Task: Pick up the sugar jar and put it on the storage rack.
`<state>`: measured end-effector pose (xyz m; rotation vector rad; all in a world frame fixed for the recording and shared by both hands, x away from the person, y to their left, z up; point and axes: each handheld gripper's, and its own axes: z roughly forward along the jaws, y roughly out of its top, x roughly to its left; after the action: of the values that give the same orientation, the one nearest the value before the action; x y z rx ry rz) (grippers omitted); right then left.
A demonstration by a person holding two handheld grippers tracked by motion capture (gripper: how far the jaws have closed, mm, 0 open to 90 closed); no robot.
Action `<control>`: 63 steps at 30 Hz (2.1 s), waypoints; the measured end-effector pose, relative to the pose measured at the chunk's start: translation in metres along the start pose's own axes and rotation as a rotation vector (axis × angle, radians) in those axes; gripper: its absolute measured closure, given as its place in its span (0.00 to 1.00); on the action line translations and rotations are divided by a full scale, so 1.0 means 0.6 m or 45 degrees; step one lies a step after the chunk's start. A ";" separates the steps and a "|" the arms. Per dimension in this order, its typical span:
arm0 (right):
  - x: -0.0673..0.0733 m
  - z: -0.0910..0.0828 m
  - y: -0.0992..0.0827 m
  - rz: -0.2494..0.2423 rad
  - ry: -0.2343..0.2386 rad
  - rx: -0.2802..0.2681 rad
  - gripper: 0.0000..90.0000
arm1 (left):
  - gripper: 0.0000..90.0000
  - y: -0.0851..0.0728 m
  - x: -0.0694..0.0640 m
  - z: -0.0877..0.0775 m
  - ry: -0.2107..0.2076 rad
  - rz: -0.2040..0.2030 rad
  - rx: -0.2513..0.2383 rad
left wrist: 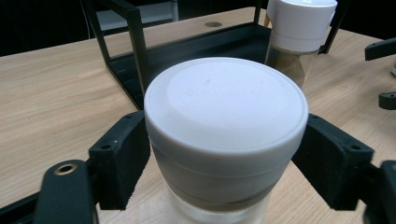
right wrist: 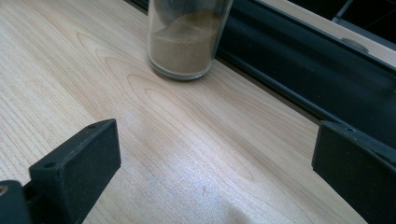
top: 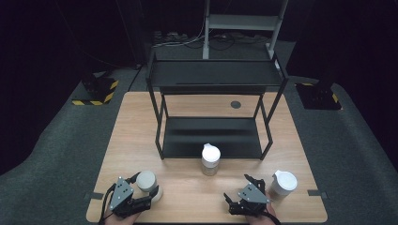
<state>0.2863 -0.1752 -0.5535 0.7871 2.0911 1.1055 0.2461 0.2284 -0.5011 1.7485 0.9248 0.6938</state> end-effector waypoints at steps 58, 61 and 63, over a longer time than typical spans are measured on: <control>0.002 0.001 0.000 -0.020 0.007 0.005 0.00 | 0.38 0.107 -0.047 0.053 0.018 0.024 -0.070; 0.001 0.001 0.000 -0.018 0.008 0.006 0.00 | 0.38 0.115 -0.049 0.061 0.018 0.032 -0.075; 0.001 0.001 0.000 -0.017 0.008 0.005 0.00 | 0.38 0.120 -0.050 0.066 0.017 0.035 -0.076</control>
<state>0.2861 -0.1742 -0.5536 0.7716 2.1016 1.0985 0.2808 0.1683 -0.4477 1.7085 0.8820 0.7446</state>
